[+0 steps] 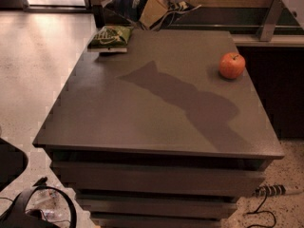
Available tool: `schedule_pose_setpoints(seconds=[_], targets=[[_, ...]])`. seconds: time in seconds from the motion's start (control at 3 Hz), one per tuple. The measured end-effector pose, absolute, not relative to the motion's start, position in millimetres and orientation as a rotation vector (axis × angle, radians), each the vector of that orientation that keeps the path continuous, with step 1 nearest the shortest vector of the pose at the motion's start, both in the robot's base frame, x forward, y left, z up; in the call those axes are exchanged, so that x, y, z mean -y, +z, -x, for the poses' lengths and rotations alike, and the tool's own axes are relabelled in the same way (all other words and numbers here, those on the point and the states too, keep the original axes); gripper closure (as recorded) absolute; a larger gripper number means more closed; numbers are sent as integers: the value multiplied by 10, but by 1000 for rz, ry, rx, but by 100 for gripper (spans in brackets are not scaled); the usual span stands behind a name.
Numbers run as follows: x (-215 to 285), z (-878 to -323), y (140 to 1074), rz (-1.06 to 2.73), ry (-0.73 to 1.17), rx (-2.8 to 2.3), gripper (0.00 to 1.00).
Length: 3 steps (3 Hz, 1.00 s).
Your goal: Move blue chip bag near green jalapeno chip bag
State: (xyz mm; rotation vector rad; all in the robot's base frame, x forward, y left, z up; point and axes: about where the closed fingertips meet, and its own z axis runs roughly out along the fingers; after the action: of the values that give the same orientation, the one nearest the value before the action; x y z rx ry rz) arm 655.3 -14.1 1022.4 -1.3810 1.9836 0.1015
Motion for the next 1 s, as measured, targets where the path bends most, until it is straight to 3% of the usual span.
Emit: schedule_pose_setpoints(seconds=[0.33,1.0], targets=[[90,-6667,10148,1392,43,-2016,100],[131,-7649,9664,1384,-122,-2112,100]])
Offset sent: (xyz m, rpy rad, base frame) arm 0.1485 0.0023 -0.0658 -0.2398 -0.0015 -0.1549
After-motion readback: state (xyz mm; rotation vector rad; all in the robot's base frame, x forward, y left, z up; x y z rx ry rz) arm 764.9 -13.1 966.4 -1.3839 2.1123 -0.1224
